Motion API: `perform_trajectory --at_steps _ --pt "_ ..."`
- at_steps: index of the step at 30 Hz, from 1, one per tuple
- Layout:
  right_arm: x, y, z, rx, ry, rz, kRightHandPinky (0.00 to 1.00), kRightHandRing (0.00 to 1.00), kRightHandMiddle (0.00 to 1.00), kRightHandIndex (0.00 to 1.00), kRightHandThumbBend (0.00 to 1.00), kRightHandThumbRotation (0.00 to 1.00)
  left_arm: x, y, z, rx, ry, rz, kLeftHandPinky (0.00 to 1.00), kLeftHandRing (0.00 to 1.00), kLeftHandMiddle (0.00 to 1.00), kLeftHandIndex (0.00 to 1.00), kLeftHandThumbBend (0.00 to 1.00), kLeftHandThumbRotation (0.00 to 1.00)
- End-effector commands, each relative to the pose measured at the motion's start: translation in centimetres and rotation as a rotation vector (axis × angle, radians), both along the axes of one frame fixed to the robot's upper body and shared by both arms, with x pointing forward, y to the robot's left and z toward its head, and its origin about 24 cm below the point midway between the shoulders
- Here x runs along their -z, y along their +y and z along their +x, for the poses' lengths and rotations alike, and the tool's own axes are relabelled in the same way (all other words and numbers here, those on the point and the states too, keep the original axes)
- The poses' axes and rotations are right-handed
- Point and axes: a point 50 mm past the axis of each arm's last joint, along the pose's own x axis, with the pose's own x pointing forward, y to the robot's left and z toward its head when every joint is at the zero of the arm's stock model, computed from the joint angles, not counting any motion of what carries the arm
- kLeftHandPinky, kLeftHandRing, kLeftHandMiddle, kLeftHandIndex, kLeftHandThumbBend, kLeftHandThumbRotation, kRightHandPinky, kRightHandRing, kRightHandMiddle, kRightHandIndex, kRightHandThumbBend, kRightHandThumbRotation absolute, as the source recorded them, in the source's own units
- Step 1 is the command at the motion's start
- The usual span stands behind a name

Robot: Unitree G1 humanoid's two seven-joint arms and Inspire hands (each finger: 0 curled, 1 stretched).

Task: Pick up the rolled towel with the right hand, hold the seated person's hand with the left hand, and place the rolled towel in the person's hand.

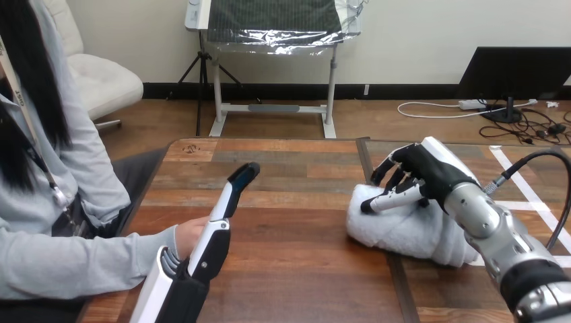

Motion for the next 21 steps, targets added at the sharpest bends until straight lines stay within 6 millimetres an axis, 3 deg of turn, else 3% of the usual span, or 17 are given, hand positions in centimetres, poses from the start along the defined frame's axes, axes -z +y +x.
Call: perform_trajectory --at_steps 1,9,21 --pt "3.4 0.7 -2.4 -0.051 0.135 0.03 0.24 0.33 0.45 0.52 0.8 0.03 -0.6 -0.3 1.4 0.01 -0.053 -0.018 0.97 0.98 0.99 1.0 1.0 0.79" --pt "2.7 0.3 -2.9 -0.097 0.102 0.022 0.29 0.39 0.5 0.54 0.78 0.08 -0.6 -0.4 1.8 0.023 -0.083 -0.021 0.97 0.99 1.0 1.0 1.0 0.81" --pt "1.1 -0.3 -3.6 -0.133 0.02 0.009 0.36 0.46 0.52 0.56 0.78 0.13 -0.3 -0.4 2.1 0.024 -0.087 -0.035 0.89 1.0 1.0 1.0 1.0 0.83"
